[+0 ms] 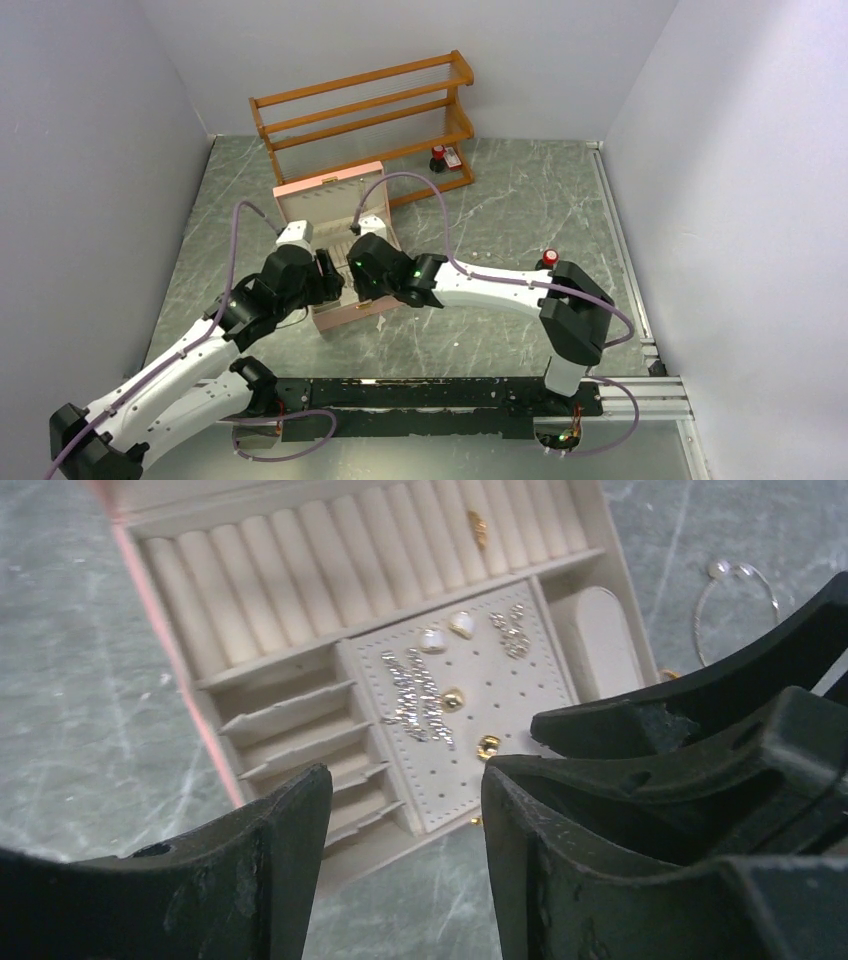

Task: Organize the mixed jewelry

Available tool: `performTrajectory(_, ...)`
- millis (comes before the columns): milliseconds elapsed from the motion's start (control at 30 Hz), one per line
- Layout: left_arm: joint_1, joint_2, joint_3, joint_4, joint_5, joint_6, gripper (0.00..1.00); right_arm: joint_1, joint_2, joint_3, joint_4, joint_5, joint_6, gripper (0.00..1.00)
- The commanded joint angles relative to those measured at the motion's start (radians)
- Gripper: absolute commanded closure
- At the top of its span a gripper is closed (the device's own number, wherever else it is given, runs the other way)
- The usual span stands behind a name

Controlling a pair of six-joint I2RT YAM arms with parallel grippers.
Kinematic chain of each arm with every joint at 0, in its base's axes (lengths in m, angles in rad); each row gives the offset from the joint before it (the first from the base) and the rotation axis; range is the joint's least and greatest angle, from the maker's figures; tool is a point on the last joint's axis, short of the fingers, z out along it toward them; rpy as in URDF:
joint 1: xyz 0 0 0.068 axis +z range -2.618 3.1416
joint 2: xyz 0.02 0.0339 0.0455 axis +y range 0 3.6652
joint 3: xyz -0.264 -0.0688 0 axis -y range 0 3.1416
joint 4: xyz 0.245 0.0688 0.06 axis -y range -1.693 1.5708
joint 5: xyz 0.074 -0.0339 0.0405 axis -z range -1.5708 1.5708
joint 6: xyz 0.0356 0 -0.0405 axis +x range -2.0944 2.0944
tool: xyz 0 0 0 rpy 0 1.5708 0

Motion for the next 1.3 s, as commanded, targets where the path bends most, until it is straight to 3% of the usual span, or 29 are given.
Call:
performTrajectory(0, 0.005, 0.045, 0.012, 0.112, 0.17, 0.07, 0.38, 0.0, -0.116, -0.075, 0.074, 0.061, 0.065, 0.59)
performTrajectory(200, 0.004, 0.196, 0.05, 0.145, 0.302, 0.136, 0.4, -0.048, -0.243, -0.222, 0.115, 0.117, 0.187, 0.58)
performTrajectory(300, 0.003, 0.244, 0.058, 0.172, 0.343, 0.137, 0.48, -0.082, -0.298, -0.298, 0.154, 0.09, 0.224, 0.59)
performTrajectory(500, 0.003, 0.29, 0.081, 0.169, 0.312, 0.116, 0.67, -0.107, -0.331, -0.343, 0.153, 0.07, 0.225, 0.61)
performTrajectory(967, 0.003, 0.355, 0.119, 0.127, 0.278, 0.129, 0.75, -0.129, -0.332, -0.374, 0.172, 0.048, 0.219, 0.64)
performTrajectory(1200, 0.004, 0.352, 0.126, 0.122, 0.278, 0.141, 0.94, -0.13, -0.338, -0.377, 0.162, 0.058, 0.222, 0.65)
performTrajectory(1267, 0.004, 0.354, 0.126, 0.12, 0.283, 0.143, 0.95, -0.131, -0.342, -0.378, 0.163, 0.058, 0.224, 0.65)
